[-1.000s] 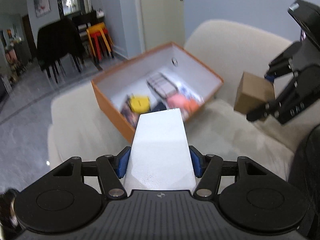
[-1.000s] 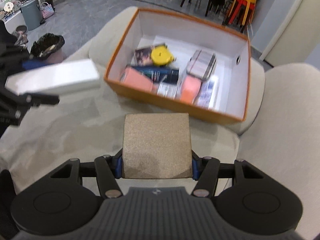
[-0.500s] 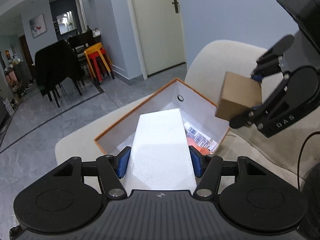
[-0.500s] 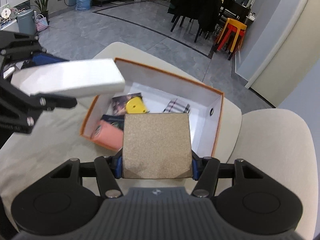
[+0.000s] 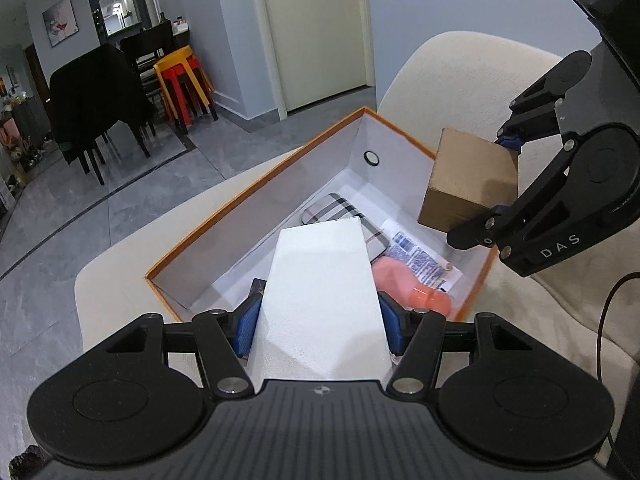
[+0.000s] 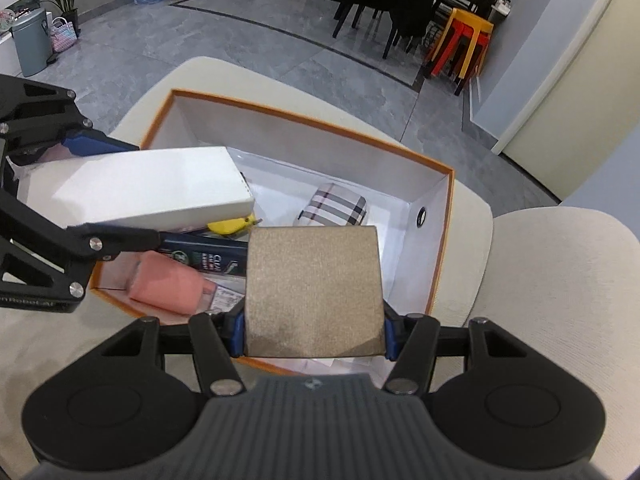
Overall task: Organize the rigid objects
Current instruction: 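Lift and carry the white box and brown cube with both tools over the shoebox, then lower the white box and brown cube into the shoebox and open both tools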
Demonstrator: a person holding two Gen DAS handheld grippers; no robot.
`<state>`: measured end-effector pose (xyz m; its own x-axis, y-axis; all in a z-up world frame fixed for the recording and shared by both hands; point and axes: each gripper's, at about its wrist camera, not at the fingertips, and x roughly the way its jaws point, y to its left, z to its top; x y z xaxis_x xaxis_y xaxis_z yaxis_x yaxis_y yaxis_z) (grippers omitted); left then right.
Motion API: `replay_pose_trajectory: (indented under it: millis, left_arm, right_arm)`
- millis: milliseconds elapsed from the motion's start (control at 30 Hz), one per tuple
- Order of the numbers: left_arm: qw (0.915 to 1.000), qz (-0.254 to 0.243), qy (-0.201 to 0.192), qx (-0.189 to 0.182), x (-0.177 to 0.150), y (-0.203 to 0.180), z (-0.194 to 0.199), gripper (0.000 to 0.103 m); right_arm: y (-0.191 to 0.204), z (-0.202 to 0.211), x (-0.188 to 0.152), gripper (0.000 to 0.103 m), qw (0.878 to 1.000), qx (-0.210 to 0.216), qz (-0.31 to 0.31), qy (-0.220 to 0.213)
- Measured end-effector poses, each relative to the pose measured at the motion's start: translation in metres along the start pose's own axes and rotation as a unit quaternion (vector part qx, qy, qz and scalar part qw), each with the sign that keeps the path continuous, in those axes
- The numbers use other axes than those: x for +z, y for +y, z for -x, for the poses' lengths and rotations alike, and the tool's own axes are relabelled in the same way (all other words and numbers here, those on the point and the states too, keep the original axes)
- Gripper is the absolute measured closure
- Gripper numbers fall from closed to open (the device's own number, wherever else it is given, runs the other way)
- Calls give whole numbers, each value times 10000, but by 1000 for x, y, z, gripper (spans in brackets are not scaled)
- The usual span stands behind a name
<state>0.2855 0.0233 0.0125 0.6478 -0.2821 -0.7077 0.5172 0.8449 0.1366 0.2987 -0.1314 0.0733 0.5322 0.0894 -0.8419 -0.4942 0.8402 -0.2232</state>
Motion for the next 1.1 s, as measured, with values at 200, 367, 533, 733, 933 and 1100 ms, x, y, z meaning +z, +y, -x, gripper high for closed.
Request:
replay_pose_trajectory:
  millis: [200,367,533,733,933,1100]
  left_arm:
    - [9999,-73,101,64,6,2,-15,34]
    - [9996,-162,198,112,11,4,-28,34]
    - [9993,-201,283,114,14,7,-36,34]
    - [9987,-207,416,187,17,9,-53,34]
    - [9982,-180,525,232,22,10,-70,34]
    - [9982,-153,527,234,24,10,-79,34]
  right_arm:
    - [-10,-26,4,44,9999,11,-105,98]
    - [-18,-44,8,44,9997,-5,-159,197]
    - [-25,-55,13,44,9994,-42,-241,225]
    - [-29,-71,22,44,9993,-55,-286,240]
    - [-31,-92,26,44,9990,-117,-257,355]
    - [-31,-110,29,44,9983,-223,-236,484]
